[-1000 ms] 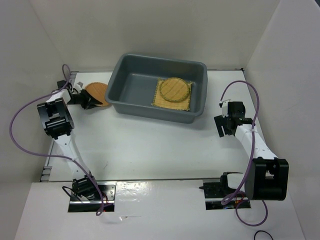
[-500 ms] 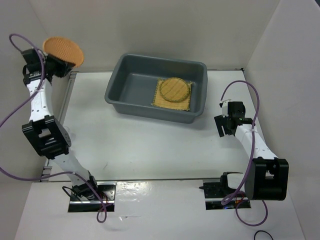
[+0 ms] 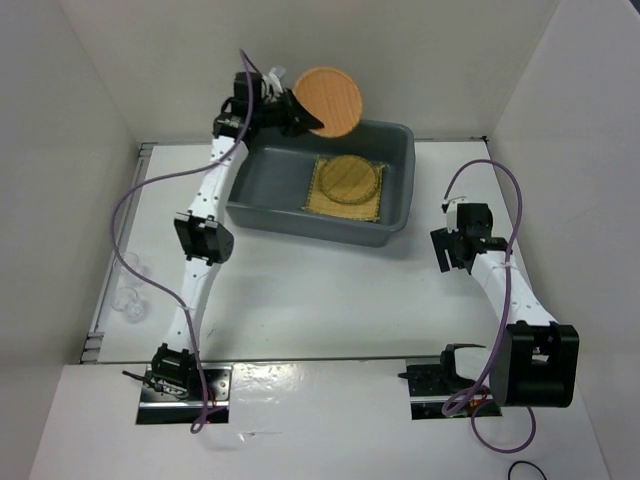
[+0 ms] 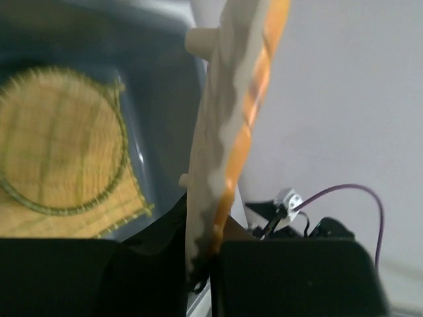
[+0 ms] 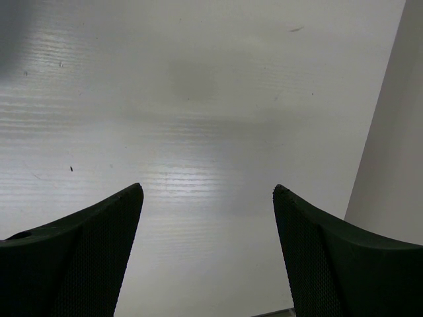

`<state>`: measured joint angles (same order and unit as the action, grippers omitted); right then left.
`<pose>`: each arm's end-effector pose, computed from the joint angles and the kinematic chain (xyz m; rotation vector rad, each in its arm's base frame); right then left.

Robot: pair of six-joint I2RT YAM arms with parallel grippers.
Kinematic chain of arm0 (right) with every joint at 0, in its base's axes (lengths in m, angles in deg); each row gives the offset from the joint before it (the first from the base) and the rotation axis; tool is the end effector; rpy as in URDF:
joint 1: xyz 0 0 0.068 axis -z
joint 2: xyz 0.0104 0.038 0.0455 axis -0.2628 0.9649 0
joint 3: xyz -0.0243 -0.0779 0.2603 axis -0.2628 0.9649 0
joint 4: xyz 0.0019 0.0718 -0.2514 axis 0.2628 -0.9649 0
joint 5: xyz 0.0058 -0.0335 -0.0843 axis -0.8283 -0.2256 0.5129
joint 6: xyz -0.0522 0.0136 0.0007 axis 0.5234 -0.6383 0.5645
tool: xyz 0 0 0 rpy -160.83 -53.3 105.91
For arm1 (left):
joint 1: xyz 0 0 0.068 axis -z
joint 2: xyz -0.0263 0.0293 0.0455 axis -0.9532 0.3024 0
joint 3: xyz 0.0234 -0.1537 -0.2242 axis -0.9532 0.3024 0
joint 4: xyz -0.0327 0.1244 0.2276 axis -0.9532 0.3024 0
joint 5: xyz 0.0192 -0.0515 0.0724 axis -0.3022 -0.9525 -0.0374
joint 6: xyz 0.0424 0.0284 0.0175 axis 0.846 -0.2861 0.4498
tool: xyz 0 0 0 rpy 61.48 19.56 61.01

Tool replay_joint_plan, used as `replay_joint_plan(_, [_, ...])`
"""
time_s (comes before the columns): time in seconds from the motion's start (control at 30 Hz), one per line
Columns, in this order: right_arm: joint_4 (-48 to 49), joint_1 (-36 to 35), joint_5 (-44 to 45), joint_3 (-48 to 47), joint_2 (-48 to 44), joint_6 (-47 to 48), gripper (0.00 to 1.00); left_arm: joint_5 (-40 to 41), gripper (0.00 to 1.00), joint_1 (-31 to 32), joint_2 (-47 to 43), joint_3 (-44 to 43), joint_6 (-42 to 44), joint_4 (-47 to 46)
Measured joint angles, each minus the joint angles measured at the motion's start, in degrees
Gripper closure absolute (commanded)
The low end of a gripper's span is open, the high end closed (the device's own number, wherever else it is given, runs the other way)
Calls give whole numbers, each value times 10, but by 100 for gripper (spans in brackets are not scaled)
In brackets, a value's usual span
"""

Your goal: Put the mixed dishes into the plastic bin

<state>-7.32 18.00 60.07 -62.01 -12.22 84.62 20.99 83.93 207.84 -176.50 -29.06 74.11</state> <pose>0.2330 -0.0181 0.2221 -0.2838 2.5170 -0.4008 0.5408 -0.1347 0.3614 -0.1383 1.9901 -1.4326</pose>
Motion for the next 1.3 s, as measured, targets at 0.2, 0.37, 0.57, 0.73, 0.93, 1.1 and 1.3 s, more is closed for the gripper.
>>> replay_joint_plan(0.2, [0, 0, 1, 0, -13, 0, 16, -16, 100, 44, 113, -68, -42, 61])
replay_joint_plan(0.37, [1, 0, 2, 0, -17, 0, 16, -22, 96, 58, 162, -70, -82, 61])
replay_joint_plan(0.57, [2, 0, 2, 0, -17, 0, 16, -40, 92, 62, 207, -74, -124, 32])
replay_joint_plan(0.73, [2, 0, 5, 0, -17, 0, 16, -42, 89, 63, 228, -74, -132, 28])
replay_joint_plan(0.93, [2, 0, 5, 0, -17, 0, 16, -52, 76, 65, 246, -75, -147, 17])
replay_joint_plan(1.1, [2, 0, 5, 0, -17, -1, 16, -77, 30, 71, 250, -75, -151, 15])
replay_joint_plan(1.3, [3, 0, 5, 0, -17, -2, 16, -90, 0, 73, 247, -78, -126, 40])
